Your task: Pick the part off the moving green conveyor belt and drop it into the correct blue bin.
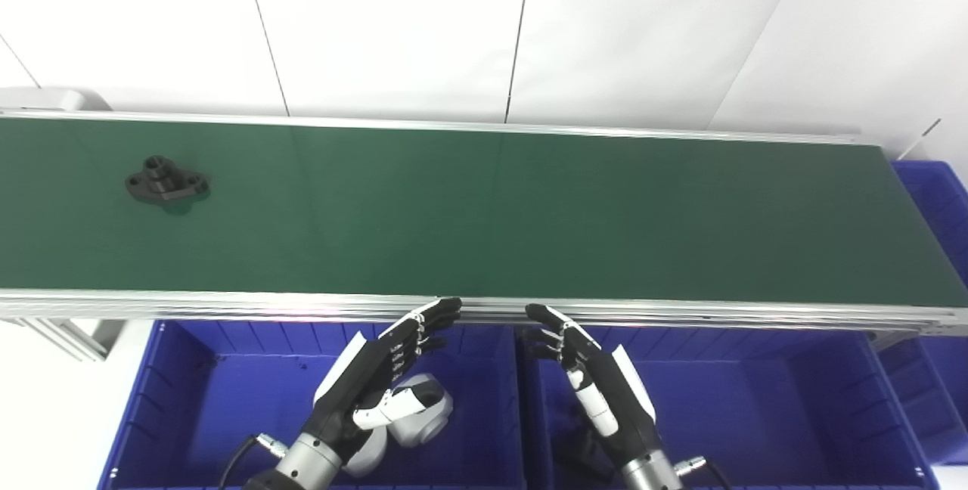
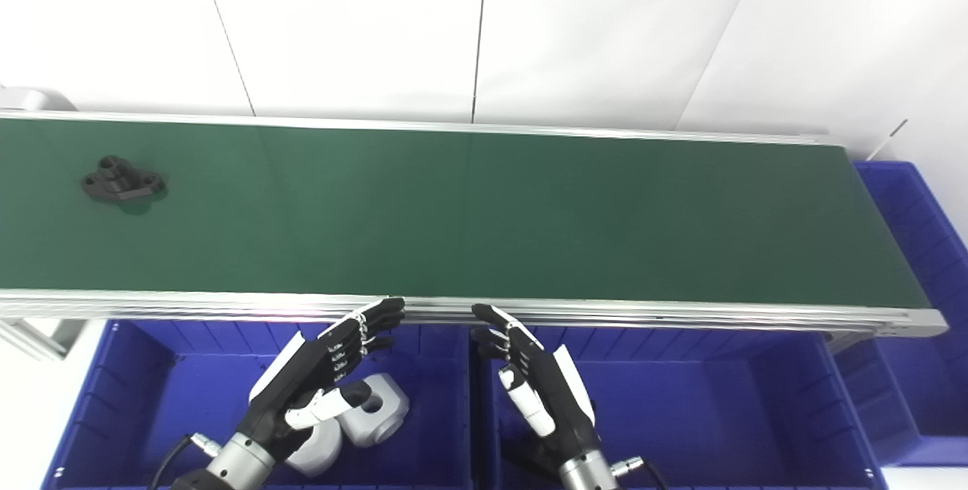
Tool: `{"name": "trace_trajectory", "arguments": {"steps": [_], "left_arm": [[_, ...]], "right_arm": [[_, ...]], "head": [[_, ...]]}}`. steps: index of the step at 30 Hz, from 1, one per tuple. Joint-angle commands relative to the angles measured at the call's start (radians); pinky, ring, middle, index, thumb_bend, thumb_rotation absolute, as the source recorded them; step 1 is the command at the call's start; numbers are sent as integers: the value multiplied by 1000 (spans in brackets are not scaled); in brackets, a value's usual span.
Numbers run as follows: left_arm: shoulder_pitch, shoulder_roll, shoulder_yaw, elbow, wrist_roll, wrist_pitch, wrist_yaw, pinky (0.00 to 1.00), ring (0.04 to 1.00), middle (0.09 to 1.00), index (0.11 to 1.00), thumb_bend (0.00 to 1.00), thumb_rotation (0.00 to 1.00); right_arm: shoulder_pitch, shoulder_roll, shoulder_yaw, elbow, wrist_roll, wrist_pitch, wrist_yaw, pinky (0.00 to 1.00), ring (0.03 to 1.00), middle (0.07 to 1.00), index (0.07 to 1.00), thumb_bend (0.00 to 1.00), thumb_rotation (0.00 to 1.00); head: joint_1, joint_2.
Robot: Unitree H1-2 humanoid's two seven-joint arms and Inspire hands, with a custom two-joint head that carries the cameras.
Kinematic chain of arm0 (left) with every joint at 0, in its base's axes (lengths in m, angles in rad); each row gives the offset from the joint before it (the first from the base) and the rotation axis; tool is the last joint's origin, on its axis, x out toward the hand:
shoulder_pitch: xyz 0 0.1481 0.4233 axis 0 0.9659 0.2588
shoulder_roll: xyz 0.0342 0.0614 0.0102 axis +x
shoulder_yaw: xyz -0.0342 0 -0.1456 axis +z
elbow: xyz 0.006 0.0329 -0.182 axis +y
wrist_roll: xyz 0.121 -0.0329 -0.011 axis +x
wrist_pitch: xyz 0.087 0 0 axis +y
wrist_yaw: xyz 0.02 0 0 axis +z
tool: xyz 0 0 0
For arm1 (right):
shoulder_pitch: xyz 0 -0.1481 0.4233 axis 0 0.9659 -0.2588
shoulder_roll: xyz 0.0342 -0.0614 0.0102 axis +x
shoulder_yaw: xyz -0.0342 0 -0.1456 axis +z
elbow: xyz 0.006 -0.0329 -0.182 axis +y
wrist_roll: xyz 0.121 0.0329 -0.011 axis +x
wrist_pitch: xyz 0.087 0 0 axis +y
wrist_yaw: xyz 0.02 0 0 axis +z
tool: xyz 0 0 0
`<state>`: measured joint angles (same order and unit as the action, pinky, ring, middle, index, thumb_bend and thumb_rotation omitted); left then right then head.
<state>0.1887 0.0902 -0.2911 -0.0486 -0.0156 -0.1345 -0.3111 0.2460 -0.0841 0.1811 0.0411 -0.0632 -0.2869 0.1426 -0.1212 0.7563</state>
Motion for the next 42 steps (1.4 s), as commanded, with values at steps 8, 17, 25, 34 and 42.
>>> {"name": "trace_trajectory", "arguments": {"steps": [8, 17, 25, 34, 42], "left_arm": [[-15, -2, 1, -18, -7, -22, -3, 879, 918, 892, 862, 833, 666], [-14, -2, 0, -25, -4, -11, -1, 881, 918, 890, 861, 846, 666], [-13, -3, 1, -21, -5, -6, 0, 880, 920, 893, 860, 854, 667], [-14, -3, 0, -17, -1, -13, 1, 879, 919, 890, 862, 841, 667], [-15, -2, 0, -19, 0, -14, 1, 879, 919, 889, 861, 841, 668]], "right_arm": [[-11, 2, -3, -13, 2, -58, -4, 770, 826, 894, 852, 853, 1000], [-11, 3, -2, -12, -1, -56, -4, 769, 822, 890, 851, 856, 1000], [-13, 3, -2, -5, -1, -60, -4, 769, 823, 895, 851, 853, 1000], [-16, 3, -3, 0, -1, -59, -3, 762, 821, 890, 846, 850, 1000], [-15, 2, -3, -1, -3, -64, -4, 761, 820, 889, 847, 848, 998]], "head": [[0, -1], [1, -1], [-1, -1], [-2, -2], [-3, -1]]}}
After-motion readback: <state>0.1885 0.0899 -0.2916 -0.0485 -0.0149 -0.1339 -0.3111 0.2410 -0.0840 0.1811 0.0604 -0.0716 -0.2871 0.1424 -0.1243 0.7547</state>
